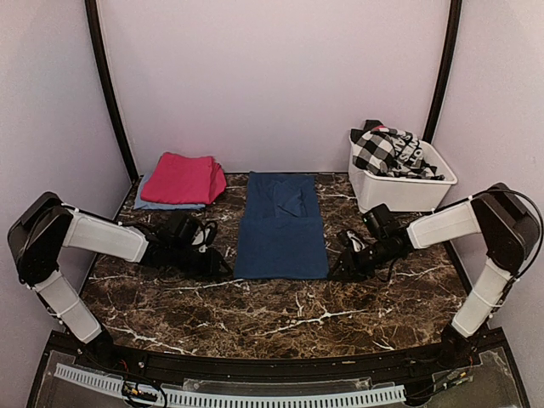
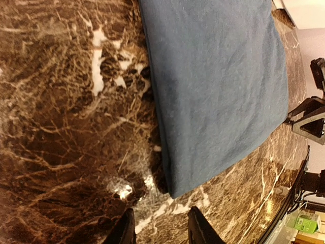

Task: Fold and stack the mixed laundry pile
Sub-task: Pick up the 2/3-rectangle-folded T-shirt from the center of the board.

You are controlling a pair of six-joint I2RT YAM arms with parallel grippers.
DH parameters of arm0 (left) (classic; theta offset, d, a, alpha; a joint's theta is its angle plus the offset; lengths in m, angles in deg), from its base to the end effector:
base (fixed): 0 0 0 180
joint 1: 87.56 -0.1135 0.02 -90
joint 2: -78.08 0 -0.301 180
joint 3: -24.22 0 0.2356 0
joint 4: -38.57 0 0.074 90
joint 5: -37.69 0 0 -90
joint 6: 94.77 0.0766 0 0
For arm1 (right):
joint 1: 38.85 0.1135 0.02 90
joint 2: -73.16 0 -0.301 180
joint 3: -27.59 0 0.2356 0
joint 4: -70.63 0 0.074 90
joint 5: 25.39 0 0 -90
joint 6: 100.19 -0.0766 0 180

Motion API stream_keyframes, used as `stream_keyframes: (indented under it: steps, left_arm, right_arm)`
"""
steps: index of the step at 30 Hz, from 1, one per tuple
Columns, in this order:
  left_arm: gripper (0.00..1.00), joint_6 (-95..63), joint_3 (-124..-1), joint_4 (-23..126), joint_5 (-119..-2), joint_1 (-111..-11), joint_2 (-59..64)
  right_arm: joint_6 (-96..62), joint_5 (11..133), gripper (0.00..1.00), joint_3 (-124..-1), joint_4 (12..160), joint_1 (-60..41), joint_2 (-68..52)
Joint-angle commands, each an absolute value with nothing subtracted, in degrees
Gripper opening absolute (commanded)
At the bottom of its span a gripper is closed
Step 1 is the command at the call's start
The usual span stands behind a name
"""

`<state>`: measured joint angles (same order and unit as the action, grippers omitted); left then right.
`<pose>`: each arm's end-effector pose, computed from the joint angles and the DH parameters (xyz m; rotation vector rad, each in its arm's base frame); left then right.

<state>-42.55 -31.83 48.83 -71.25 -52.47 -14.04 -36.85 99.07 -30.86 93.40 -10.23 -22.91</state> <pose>0.2498 -0.2058 0.1696 0.1107 2.5567 -0.9503 0.2480 0.1847 0.1498 -0.2731 2.7522 1.0953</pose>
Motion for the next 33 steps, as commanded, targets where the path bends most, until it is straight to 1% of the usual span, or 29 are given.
stream_keyframes:
  steps: [1, 4, 11, 16, 17, 19, 20, 24, 33]
  left_arm:
    - [0.33, -41.4, -33.6, 50.3, -70.3, -50.5, -16.4]
    - [0.32, -41.8, -33.7, 49.0, -70.7, -50.2, -18.5]
    - [0.27, -41.7, -34.0, 47.1, -71.4, -50.1, -19.9]
    - [0.15, -41.7, -34.6, 46.8, -72.0, -50.1, -21.0]
    - [0.14, -41.6, -34.5, 46.9, -72.1, -50.1, -20.9]
    - [0.10, -41.4, -34.4, 46.5, -72.7, -50.1, -20.6]
    - [0.07, -41.3, -34.3, 46.0, -73.2, -50.1, -20.5]
    - [0.01, -40.7, -34.0, 45.1, -74.6, -50.0, -20.1]
    - [0.00, -40.6, -31.2, 44.9, -75.7, -48.5, -16.0]
  right_arm:
    - [-35.7, 97.0, 0.30, -32.2, 93.8, -9.8, -24.9]
    - [-35.9, 97.2, 0.29, -32.7, 92.8, -9.5, -26.2]
    - [-36.0, 98.4, 0.22, -33.3, 91.3, -9.3, -28.0]
    - [-35.6, 99.2, 0.10, -34.2, 91.1, -9.3, -28.8]
    - [-35.6, 99.5, 0.08, -34.2, 90.9, -9.3, -28.6]
    - [-35.6, 100.0, 0.01, -34.1, 90.6, -9.2, -28.2]
    - [-35.5, 100.1, 0.00, -34.2, 90.5, -9.2, -28.0]
    - [-35.4, 100.3, 0.00, -33.7, 90.5, -8.5, -27.1]
    - [-36.8, 99.1, 0.00, -30.9, 91.2, -5.9, -21.8]
